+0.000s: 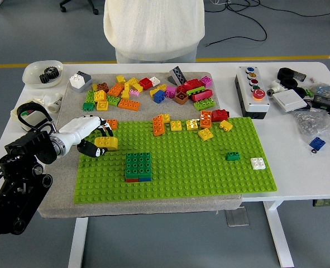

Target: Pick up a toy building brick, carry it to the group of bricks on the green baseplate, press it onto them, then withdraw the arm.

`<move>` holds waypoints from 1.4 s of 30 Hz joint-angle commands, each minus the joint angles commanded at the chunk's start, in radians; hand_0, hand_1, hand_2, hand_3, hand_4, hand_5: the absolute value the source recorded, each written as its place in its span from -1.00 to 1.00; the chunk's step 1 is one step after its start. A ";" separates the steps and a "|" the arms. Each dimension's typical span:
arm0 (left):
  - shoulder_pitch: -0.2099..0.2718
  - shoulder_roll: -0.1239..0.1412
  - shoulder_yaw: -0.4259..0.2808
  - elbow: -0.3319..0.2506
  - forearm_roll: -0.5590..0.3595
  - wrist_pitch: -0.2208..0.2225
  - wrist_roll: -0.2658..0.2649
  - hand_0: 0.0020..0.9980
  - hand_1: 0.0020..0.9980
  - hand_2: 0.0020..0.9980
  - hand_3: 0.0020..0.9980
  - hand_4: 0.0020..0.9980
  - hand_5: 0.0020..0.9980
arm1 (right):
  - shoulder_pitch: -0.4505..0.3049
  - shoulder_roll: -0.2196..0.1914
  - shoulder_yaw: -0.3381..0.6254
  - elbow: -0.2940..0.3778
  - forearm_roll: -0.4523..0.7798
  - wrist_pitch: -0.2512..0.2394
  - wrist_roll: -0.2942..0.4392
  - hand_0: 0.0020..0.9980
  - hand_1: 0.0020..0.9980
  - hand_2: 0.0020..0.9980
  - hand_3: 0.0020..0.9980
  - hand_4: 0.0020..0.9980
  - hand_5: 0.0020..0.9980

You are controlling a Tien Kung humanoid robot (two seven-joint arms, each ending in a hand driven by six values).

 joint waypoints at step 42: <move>-0.009 -0.001 -0.007 0.023 0.000 -0.032 -0.036 1.00 0.47 0.04 0.04 0.38 -1.00 | 0.000 0.002 -0.003 0.000 0.000 0.001 0.002 0.49 0.29 0.43 0.26 0.77 -0.06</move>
